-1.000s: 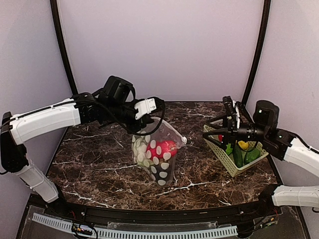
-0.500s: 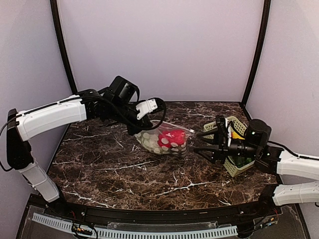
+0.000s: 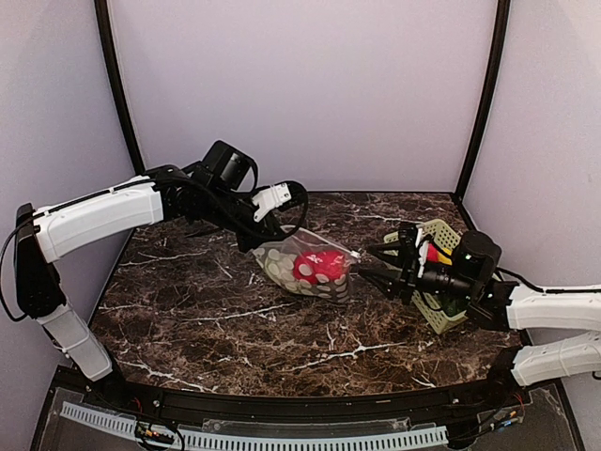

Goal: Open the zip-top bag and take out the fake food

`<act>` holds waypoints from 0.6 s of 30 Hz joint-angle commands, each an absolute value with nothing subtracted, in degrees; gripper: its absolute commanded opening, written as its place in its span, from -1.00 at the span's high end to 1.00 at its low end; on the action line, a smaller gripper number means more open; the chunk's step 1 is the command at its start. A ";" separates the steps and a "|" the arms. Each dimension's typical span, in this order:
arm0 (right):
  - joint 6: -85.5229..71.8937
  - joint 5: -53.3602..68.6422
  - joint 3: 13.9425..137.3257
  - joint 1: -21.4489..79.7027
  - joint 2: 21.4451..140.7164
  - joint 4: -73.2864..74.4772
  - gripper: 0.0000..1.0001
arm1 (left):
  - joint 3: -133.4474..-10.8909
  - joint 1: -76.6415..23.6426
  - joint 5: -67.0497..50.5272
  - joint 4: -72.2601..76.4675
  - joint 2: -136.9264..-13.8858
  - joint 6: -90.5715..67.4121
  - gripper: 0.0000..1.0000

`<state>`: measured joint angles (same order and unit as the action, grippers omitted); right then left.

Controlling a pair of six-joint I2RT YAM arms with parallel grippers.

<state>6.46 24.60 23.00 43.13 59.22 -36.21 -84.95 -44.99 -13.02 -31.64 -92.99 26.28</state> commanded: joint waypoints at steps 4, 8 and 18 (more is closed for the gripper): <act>9.60 24.90 24.30 43.48 63.78 -41.16 0.09 | -85.99 -44.22 -16.12 -32.45 -91.98 25.49 0.99; 9.60 25.31 25.23 43.48 66.91 -42.62 0.15 | -86.28 -43.98 -16.79 -32.46 -92.19 25.41 0.98; 9.56 25.75 27.28 43.50 71.13 -45.67 0.20 | -86.14 -43.52 -18.03 -32.55 -92.47 25.09 0.98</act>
